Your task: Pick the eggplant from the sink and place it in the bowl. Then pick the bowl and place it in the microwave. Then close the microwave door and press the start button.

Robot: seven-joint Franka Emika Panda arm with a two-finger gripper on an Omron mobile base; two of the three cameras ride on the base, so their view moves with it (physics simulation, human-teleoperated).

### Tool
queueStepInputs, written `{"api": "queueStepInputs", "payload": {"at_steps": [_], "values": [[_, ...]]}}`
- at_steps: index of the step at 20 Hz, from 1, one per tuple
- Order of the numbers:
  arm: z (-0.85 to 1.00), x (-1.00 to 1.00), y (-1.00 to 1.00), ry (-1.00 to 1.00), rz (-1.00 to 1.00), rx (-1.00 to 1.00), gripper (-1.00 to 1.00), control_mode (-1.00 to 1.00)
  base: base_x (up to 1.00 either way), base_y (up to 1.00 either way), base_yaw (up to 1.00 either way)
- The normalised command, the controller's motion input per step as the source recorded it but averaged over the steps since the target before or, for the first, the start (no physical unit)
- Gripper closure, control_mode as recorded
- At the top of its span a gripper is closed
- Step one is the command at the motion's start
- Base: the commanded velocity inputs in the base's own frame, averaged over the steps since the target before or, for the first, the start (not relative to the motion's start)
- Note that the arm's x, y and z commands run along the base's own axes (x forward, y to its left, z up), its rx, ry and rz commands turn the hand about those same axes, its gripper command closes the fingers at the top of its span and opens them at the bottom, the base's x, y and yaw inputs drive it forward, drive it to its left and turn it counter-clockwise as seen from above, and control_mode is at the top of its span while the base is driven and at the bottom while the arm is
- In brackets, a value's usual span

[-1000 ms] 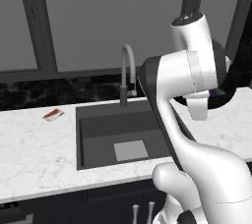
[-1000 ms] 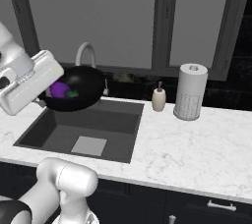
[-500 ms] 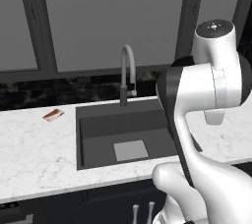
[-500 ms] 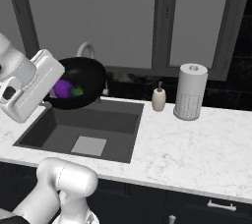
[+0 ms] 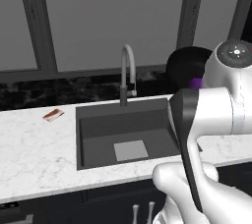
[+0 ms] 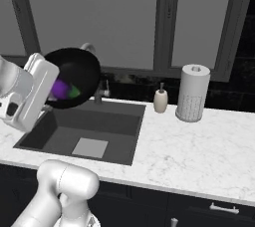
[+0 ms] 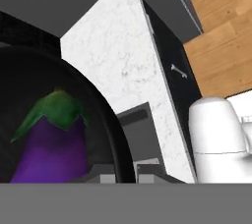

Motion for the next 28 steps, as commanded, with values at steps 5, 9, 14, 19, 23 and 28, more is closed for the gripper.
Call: {"api": "queueStepInputs", "payload": {"at_steps": [5,9,14,19,23,28], "values": [[0.01,-0.02,0.03,-0.01,0.00,0.00,1.00,1.00,-0.40,0.13,0.00],[0.00,0.00,0.00,0.00,0.00,0.00,1.00,1.00,-0.80,0.41,0.04],[0.00,0.00,0.00,0.00,0.00,0.00,1.00,1.00,-0.63,0.95,0.41],[0.00,0.00,0.00,0.00,0.00,0.00,1.00,1.00,0.00,0.41,0.95],[0.00,0.00,0.00,0.00,0.00,0.00,1.00,1.00,0.00,0.00,1.00],[0.00,0.00,0.00,0.00,0.00,0.00,1.00,1.00,0.00,0.00,1.00]]}}
